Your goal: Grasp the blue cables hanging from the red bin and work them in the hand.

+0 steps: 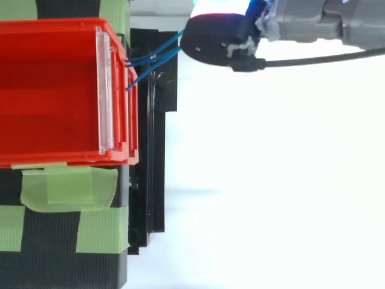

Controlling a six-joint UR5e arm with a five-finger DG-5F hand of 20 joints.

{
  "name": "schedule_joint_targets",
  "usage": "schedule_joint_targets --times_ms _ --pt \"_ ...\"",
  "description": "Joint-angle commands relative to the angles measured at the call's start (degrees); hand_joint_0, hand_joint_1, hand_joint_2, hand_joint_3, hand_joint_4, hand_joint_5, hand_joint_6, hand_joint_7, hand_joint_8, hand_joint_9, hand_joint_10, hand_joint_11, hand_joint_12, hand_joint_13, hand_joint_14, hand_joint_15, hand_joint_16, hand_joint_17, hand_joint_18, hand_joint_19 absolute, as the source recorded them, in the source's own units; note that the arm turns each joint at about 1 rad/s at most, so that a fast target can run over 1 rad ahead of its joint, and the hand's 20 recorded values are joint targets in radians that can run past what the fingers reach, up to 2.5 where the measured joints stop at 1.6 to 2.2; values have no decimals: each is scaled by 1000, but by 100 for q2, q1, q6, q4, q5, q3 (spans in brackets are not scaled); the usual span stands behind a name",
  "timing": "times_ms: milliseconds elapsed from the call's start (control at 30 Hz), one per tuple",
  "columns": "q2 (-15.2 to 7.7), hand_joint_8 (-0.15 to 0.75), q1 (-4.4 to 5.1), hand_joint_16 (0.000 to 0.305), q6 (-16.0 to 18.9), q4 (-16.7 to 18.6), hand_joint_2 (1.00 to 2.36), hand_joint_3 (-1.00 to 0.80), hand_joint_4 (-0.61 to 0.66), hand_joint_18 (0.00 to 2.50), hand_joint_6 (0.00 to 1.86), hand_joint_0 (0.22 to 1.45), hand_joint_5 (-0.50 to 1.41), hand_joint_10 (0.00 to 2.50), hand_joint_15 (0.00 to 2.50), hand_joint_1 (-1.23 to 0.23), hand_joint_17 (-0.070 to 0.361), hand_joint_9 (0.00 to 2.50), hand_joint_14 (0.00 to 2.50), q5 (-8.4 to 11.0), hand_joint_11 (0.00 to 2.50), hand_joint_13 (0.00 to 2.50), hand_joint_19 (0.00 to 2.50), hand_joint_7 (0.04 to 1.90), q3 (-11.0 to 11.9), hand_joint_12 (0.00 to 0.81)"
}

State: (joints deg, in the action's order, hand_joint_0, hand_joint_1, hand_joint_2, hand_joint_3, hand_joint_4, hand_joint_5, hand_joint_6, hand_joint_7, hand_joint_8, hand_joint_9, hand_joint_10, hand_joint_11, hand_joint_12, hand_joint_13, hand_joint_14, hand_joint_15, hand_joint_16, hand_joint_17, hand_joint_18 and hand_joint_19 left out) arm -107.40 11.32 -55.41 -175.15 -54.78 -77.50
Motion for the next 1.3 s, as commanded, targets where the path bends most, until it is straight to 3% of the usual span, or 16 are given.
schedule_joint_targets --times_ms 0,233,667,867,900,933,1000,1133,1267 --pt "9 519 1 244 39 -1 1001 317 376 2500 16 1001 401 2500 2010 -589 183 1736 2500 -24 2500 2085 763 1224 7 771" --pt "0 519 19 244 48 -10 1160 414 360 2500 15 1006 408 2500 2010 -570 183 1736 2500 -42 2500 2085 763 1243 -2 771" --pt "0 519 98 244 505 -467 1212 475 342 2500 14 1036 408 2500 2010 -575 183 1736 2500 -68 2500 2085 763 1267 -2 771" --pt "0 519 107 244 681 -625 1176 493 335 2500 14 1050 407 2500 2010 -584 183 1736 2500 -129 2500 2085 763 1276 -72 771" --pt "0 519 116 244 760 -590 1168 498 334 2500 14 1054 409 2500 2010 -585 183 1736 2500 -147 2500 2085 763 1284 -257 771" --pt "0 519 116 244 760 -590 1159 504 336 2500 12 1059 409 2500 2010 -586 183 1736 2500 -147 2500 2085 763 1296 -257 771" --pt "0 519 116 244 1050 -239 1146 515 325 2500 12 1067 412 2500 2010 -590 183 1736 2500 -165 2500 2085 763 1301 -582 771" --pt "0 519 116 244 1173 245 1124 529 319 2500 10 1079 420 2500 2010 -599 183 1736 2500 -173 2500 2085 763 1316 -688 771" --pt "0 519 116 244 1147 183 1065 523 310 2500 9 1103 420 2500 2010 -625 183 1736 2500 -165 2500 2085 763 1337 -688 771"
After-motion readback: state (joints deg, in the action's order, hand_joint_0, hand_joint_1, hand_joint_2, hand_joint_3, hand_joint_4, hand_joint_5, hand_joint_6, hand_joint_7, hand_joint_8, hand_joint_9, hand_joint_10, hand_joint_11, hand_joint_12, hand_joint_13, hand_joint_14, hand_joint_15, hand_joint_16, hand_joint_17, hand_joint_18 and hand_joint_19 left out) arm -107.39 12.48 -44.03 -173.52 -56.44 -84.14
